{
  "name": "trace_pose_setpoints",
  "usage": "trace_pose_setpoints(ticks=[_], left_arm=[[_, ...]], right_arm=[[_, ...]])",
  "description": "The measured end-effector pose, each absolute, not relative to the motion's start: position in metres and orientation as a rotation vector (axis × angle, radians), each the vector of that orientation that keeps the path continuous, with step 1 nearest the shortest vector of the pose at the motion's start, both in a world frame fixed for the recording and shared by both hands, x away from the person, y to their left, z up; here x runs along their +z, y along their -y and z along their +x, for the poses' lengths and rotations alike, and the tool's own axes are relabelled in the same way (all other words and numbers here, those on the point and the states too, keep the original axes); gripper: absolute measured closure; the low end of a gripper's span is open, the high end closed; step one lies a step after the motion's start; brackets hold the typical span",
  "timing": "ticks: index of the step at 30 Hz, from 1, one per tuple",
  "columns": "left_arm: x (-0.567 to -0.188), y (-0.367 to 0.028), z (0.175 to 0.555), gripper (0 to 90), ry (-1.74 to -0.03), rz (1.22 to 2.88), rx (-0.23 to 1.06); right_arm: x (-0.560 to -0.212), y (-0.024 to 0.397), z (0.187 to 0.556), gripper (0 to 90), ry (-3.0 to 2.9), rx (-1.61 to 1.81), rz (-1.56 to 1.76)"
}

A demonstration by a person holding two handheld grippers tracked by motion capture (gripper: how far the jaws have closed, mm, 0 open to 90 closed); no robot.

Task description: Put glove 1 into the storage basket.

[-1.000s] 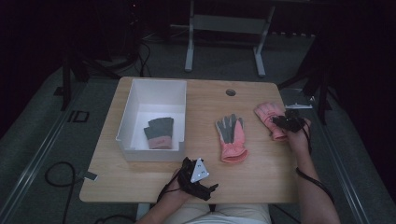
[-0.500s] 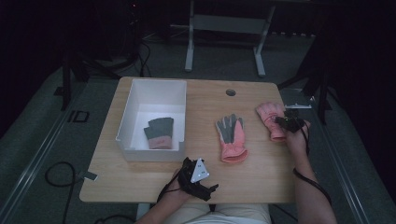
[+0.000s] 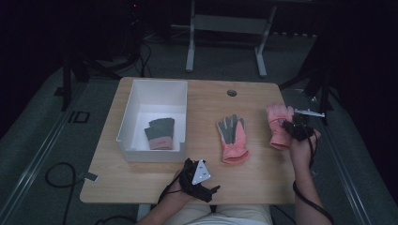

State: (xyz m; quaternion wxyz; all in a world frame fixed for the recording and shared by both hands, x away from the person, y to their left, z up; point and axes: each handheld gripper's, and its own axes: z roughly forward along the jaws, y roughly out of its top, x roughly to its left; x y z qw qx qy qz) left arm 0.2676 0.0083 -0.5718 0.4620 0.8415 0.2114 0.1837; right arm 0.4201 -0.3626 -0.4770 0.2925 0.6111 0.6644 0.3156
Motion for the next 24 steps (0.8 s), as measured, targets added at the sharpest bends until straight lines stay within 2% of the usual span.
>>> trace_pose_setpoints(ticks=[10,24], left_arm=[[-0.57,-0.008,0.267,1.1,-0.514,2.065,0.455],[-0.57,-0.009,0.266,1.1,-0.51,2.067,0.459]], right_arm=[[-0.481,0.353,0.378,89.2,-1.694,0.871,1.69],[-0.523,0.348,0.391,89.1,-1.769,0.802,1.707]])
